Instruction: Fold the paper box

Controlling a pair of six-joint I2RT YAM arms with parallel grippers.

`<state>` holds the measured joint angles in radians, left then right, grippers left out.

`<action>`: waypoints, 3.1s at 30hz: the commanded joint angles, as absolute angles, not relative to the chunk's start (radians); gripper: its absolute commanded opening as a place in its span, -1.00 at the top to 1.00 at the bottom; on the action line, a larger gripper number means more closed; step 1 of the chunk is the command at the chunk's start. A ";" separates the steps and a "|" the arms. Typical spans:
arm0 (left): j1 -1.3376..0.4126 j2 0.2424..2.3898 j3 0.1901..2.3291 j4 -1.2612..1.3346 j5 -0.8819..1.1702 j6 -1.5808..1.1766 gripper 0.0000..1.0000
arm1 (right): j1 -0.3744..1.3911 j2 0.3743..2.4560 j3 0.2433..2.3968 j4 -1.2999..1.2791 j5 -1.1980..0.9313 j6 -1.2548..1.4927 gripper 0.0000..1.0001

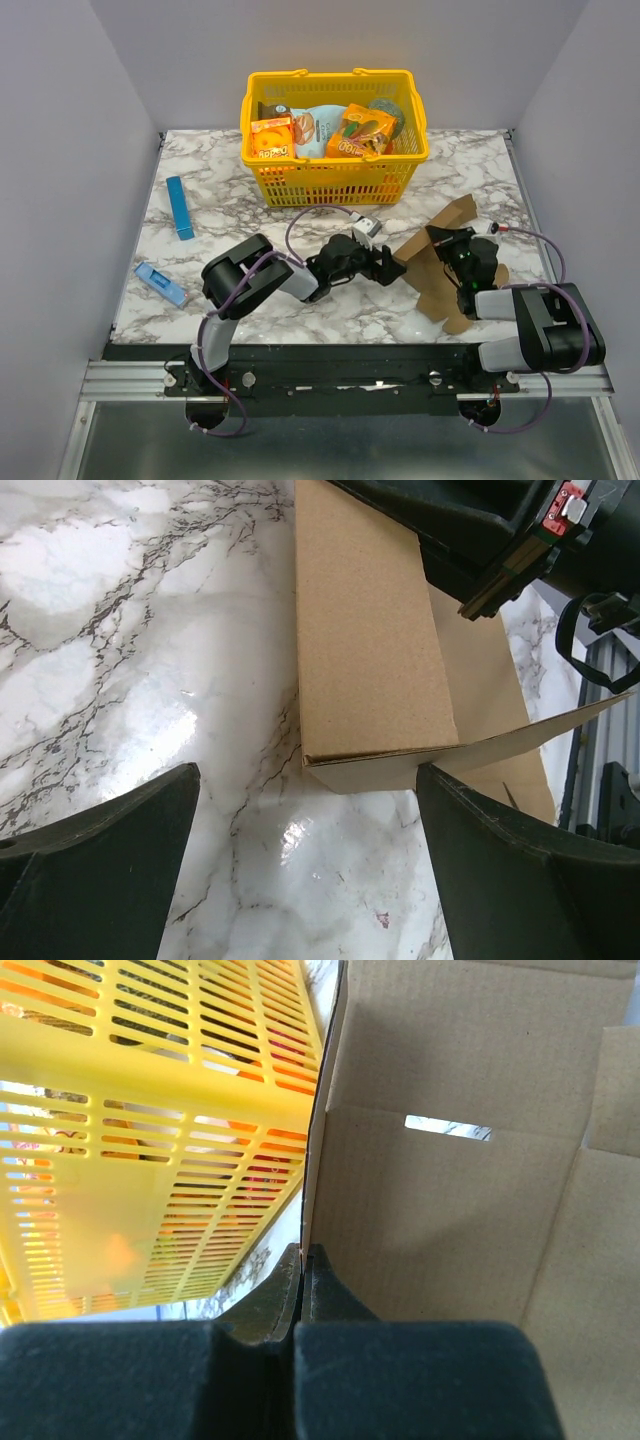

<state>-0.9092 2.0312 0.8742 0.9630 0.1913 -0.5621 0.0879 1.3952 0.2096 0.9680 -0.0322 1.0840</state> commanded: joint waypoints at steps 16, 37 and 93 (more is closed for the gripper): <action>-0.859 1.865 0.801 0.997 0.247 -0.413 -0.90 | 0.112 1.391 0.193 1.071 -0.156 1.092 0.93; -0.802 1.718 0.626 0.922 0.111 -0.308 -0.95 | 0.262 1.647 0.370 1.201 -0.101 1.215 0.95; -0.715 1.709 1.272 -0.107 0.407 -0.196 -0.97 | 0.209 1.637 0.357 1.376 -0.315 1.226 0.83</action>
